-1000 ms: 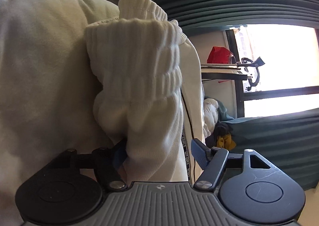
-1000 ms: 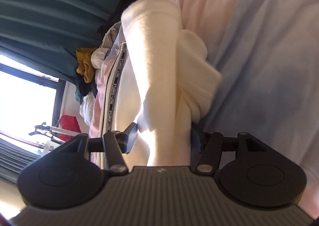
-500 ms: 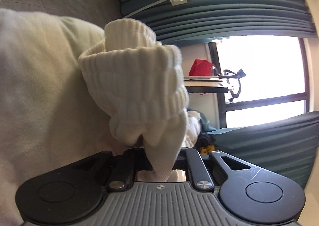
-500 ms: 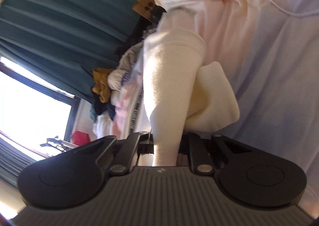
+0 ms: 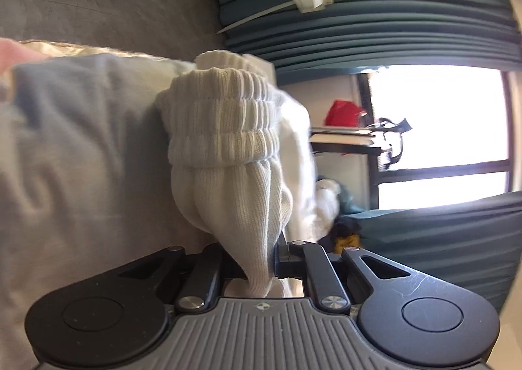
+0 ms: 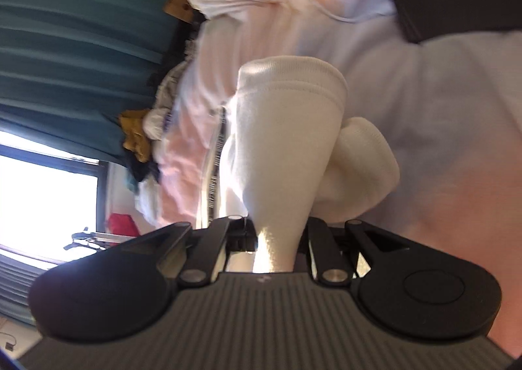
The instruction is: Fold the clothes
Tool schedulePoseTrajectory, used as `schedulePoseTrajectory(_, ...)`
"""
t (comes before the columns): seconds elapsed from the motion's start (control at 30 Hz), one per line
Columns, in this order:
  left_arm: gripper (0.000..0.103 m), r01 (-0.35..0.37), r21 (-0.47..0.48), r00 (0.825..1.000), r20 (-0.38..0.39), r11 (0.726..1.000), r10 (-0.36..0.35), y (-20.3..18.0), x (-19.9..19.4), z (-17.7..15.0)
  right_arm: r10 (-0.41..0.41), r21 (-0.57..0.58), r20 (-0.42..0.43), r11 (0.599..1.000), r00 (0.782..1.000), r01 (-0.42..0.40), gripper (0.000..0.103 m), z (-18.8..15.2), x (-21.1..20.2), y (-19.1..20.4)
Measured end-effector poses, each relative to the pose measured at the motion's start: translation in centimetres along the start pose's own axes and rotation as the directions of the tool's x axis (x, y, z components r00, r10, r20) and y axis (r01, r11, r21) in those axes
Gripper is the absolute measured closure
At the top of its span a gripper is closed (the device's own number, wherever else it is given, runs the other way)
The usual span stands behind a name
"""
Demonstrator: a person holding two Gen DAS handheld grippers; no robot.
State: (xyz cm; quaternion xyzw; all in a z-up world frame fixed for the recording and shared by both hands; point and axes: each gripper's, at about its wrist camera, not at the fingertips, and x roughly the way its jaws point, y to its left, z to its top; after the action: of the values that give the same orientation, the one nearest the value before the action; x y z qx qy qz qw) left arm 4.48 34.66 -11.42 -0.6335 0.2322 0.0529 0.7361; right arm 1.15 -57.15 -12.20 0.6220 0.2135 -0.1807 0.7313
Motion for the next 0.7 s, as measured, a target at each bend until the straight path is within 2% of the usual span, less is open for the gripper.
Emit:
schedulePoseTrajectory(0.1,0.086,-0.044,-0.008,0.999,-0.014,0.999,0.044,0.2,-0.4,-0.2,-0.022,0.041,-0.016,0.999,1.000,0.022,0.091,-0.1,0.5,-1.3)
schedulePoseTrajectory(0.13,0.079,-0.050,0.009,0.999,-0.014,0.999,0.050,0.0,-0.7,-0.4,-0.032,0.035,-0.014,0.999,0.999,0.033,0.091,-0.2,0.7,-1.2)
schedulePoseTrajectory(0.2,0.071,-0.062,0.042,0.998,-0.013,0.997,0.062,-0.4,-1.5,-1.0,-0.041,0.024,-0.015,0.999,0.999,0.041,0.091,-0.3,0.8,-1.2)
schedulePoseTrajectory(0.27,0.068,-0.073,0.077,0.997,-0.013,0.994,0.075,-0.9,-2.4,-1.7,-0.036,0.027,-0.023,0.999,0.999,0.036,0.091,-0.2,0.9,-1.4)
schedulePoseTrajectory(0.37,0.059,-0.089,0.173,0.996,-0.014,0.981,0.093,-2.6,-4.5,-3.7,-0.028,0.030,-0.036,0.999,0.999,0.029,0.091,-0.1,1.1,-1.7)
schedulePoseTrajectory(0.43,0.055,-0.108,0.255,0.993,-0.009,0.961,0.114,-4.3,-5.3,-5.1,-0.023,0.033,-0.044,0.999,0.999,0.024,0.091,0.0,1.2,-2.0)
schedulePoseTrajectory(0.5,0.053,-0.118,0.353,0.992,-0.009,0.928,0.130,-5.6,-6.7,-7.6,-0.018,0.035,-0.052,0.999,0.998,0.020,0.091,0.1,1.2,-2.2)
schedulePoseTrajectory(0.53,0.053,-0.126,0.414,0.990,-0.001,0.902,0.139,-6.5,-6.8,-9.0,-0.015,0.037,-0.057,0.999,0.998,0.017,0.091,0.1,1.3,-2.3)
schedulePoseTrajectory(0.7,0.050,-0.139,0.671,0.985,0.015,0.728,0.174,-10.5,-6.1,-15.8,-0.002,0.040,-0.071,0.999,0.997,0.005,0.091,0.4,1.4,-2.5)
